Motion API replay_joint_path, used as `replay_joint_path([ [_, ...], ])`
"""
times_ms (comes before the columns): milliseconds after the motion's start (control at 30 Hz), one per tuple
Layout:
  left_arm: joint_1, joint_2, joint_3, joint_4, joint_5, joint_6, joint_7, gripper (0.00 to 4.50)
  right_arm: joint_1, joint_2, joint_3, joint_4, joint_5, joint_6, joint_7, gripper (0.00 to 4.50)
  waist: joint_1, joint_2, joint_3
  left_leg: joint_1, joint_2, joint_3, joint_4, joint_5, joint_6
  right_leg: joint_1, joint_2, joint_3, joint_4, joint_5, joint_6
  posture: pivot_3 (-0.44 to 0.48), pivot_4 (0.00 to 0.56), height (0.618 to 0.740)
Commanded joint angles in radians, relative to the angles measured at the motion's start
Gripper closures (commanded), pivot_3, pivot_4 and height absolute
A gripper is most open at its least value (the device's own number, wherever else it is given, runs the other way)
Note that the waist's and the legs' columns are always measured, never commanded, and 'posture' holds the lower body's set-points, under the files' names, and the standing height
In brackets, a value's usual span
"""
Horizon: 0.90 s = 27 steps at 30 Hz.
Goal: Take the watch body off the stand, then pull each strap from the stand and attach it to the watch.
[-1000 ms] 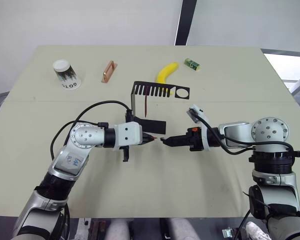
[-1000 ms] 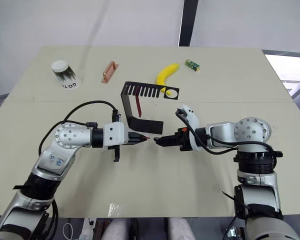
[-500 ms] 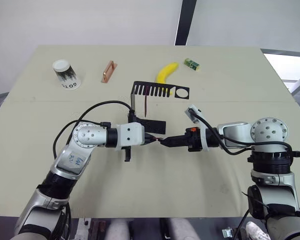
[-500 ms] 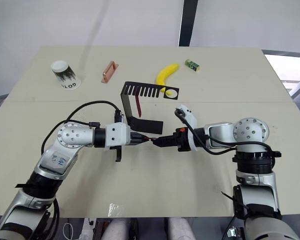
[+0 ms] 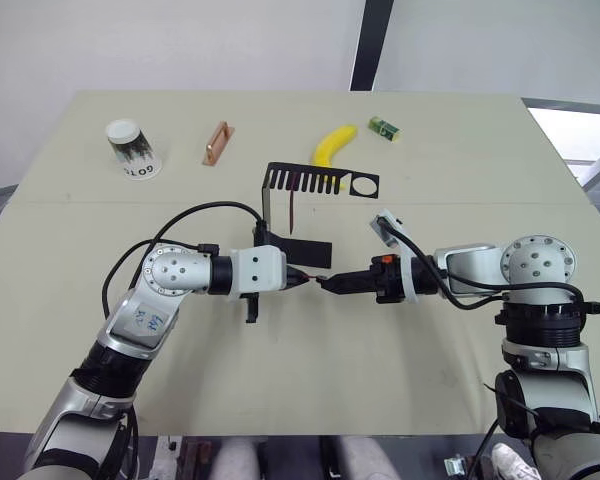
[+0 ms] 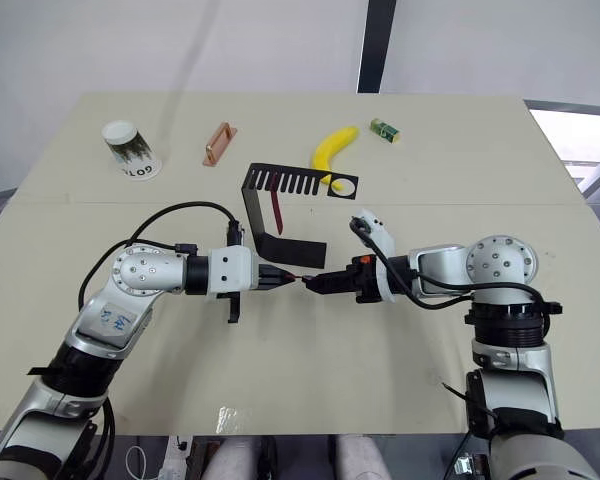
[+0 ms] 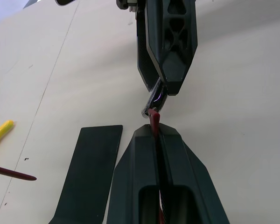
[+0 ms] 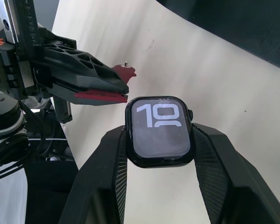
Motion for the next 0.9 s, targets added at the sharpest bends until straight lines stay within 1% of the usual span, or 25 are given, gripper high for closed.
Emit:
replay_joint_path([
  [33,0.003,0.001,0.004,-0.015,-0.005,-0.009,0.002,4.5,-0.021,-0.007,-0.01,0.0,0.016,0.005,-0.007,2.98,0.0,0.0,0.0,0.0,0.0,0.0,0.0,0.0,0.0,0.0,0.0,0.0,0.0,0.0,0.0,0.0,0.15,0.74],
  [900,-0.007,-0.009,-0.003,0.0,0.003,-0.014,0.007,4.5,-0.039,0.007,-0.01,0.002,0.043,0.005,-0.02,2.98,0.0,0.0,0.0,0.0,0.0,0.0,0.0,0.0,0.0,0.0,0.0,0.0,0.0,0.0,0.0,0.0,0.15,0.74],
])
